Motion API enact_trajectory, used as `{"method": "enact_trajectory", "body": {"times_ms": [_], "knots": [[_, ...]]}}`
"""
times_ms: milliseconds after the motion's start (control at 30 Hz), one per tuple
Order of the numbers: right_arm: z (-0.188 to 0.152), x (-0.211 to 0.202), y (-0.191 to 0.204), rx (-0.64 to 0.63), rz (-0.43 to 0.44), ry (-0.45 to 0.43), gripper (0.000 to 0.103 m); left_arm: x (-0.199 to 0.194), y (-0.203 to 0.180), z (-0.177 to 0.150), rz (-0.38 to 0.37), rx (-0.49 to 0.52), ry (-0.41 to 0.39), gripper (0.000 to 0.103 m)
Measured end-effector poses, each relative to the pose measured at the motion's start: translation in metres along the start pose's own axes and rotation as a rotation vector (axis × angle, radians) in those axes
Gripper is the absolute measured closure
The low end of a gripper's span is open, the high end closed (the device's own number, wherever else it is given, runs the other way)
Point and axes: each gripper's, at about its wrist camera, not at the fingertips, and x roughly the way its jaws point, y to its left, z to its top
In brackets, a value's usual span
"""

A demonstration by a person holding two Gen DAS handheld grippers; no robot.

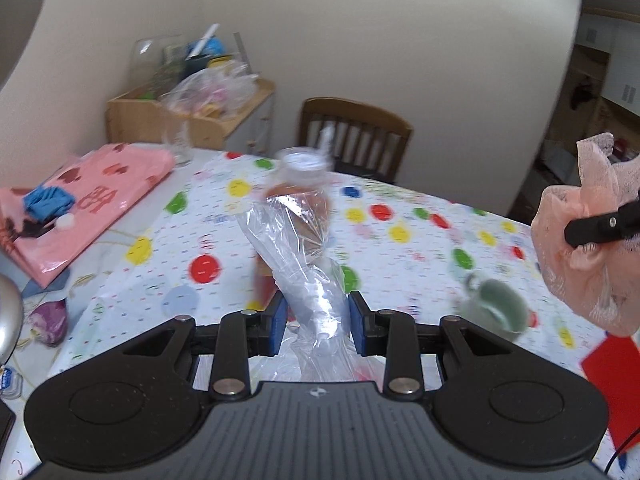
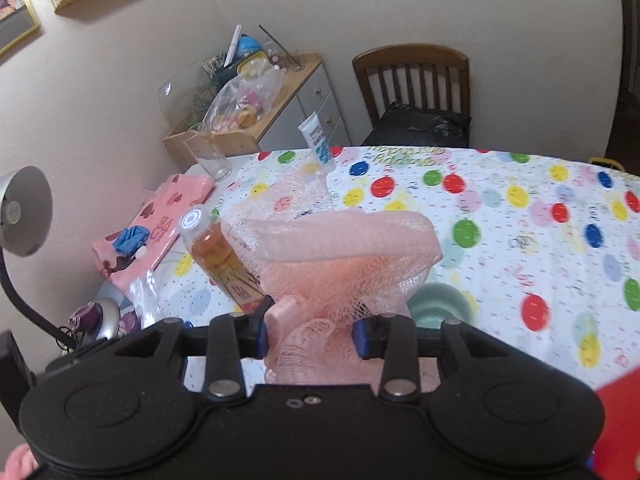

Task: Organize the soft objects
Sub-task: 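Lift and carry the plastic bag and pink puff with both tools into the box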

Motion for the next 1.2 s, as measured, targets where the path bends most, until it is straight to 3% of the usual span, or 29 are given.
{"method": "enact_trajectory", "body": {"times_ms": [333, 633, 1200], "knots": [[-0.043, -0.074, -0.060, 0.064, -0.021, -0.037, 0.066, -0.032, -0.083, 0.002, -0.127, 0.103, -0.015, 0.071], [-0.070, -0.132, -0.131, 0.129, -0.049, -0.069, 0.066, -0.044, -0.167, -0.003, -0.227, 0.138, -0.001, 0.071], [-0.117, -0.192, -0.289, 0.272, -0.160, -0.105, 0.066, -0.030, -0.350, -0.039, -0.362, 0.308, 0.078, 0.071]]}}
